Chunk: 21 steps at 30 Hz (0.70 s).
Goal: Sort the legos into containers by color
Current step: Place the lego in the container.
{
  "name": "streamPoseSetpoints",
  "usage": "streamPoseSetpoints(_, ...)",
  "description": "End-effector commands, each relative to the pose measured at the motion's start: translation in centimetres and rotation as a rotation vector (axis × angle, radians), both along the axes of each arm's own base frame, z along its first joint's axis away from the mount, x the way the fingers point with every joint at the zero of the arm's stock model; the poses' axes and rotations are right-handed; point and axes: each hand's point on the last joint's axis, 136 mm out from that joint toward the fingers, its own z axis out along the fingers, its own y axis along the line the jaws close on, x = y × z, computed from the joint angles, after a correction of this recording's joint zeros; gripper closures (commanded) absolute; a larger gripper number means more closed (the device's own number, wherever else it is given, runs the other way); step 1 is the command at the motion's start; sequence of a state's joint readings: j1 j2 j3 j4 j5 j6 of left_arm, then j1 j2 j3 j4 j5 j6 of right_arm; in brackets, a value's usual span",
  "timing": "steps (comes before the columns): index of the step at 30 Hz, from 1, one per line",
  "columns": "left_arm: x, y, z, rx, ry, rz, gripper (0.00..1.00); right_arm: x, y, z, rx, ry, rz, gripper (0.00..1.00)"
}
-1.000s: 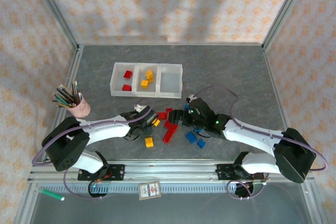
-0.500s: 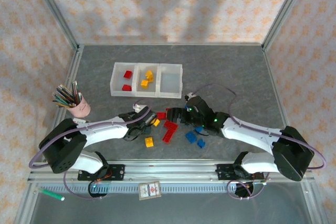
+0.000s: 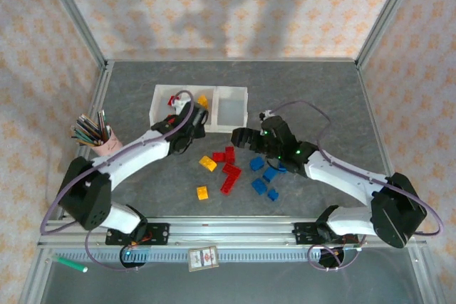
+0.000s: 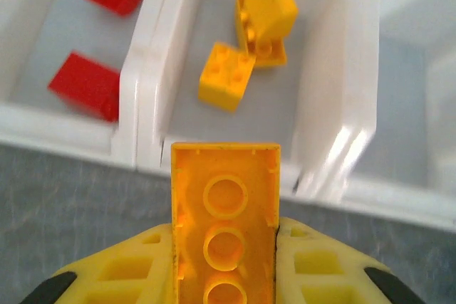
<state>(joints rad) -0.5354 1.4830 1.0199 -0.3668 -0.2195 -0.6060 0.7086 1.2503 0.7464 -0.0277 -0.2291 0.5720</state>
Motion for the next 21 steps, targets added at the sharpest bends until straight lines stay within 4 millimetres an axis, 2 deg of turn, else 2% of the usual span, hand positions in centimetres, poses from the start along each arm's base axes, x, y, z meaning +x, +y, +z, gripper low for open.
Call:
streamPoseSetpoints(1,3.6,0.4,-0.1,0.052,-0.009,0.005,0.72,1.3,0.2,1.8,0.035,-0.042,0.0,0.0)
streamPoseSetpoints(6,8.1,-0.5,-1.1,0.067,0.019,-0.008,0.7,1.8,0.1,1.9,0.035,-0.043,0.002,0.0)
streamPoseSetpoints(10,10.0,-0.6,-2.2,0.095,0.05,-0.003,0.64,1.9,0.1,1.8,0.034,-0.042,0.007,0.0)
streamPoseSetpoints(12,10.5,-0.6,-1.9,0.104,0.041,-0.004,0.55,1.9,0.2,2.0,0.039,-0.045,0.012,0.0)
streamPoseSetpoints(17,10.8,-0.6,-1.0,0.107,0.028,-0.005,0.45,1.8,0.3,2.8,0.043,-0.06,0.026,0.0)
streamPoseSetpoints(21,9.7,-0.3,-0.1,0.094,0.033,-0.009,0.43,1.5,0.0,3.0,0.028,-0.066,0.034,0.0)
